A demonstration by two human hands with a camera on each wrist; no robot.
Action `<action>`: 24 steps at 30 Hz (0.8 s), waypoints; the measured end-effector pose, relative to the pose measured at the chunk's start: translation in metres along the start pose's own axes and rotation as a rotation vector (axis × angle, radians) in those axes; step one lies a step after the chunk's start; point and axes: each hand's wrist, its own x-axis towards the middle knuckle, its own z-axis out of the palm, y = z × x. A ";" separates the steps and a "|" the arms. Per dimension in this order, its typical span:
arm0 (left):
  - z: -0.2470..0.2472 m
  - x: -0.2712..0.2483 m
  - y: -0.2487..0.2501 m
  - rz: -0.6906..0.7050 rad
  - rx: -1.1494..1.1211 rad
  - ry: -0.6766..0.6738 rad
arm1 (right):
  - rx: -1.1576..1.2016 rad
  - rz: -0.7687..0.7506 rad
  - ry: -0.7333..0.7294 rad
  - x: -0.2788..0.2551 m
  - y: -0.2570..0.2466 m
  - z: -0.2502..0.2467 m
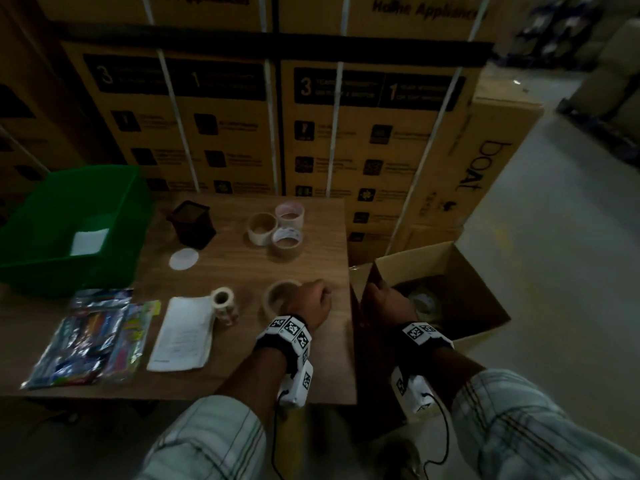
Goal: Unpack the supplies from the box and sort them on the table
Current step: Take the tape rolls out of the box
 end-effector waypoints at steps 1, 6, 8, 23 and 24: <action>0.009 0.008 0.013 0.006 -0.003 -0.031 | -0.004 0.010 -0.008 0.001 0.019 -0.001; 0.066 0.056 0.088 0.025 -0.013 -0.218 | 0.057 0.102 0.005 0.004 0.114 -0.009; 0.091 0.079 0.116 0.007 0.004 -0.271 | 0.104 0.157 -0.015 0.008 0.149 -0.013; 0.204 0.176 0.192 -0.329 0.196 -0.410 | 0.327 0.212 -0.369 0.115 0.267 -0.012; 0.219 0.183 0.179 -0.387 0.199 -0.436 | 0.366 0.235 -0.390 0.119 0.267 -0.008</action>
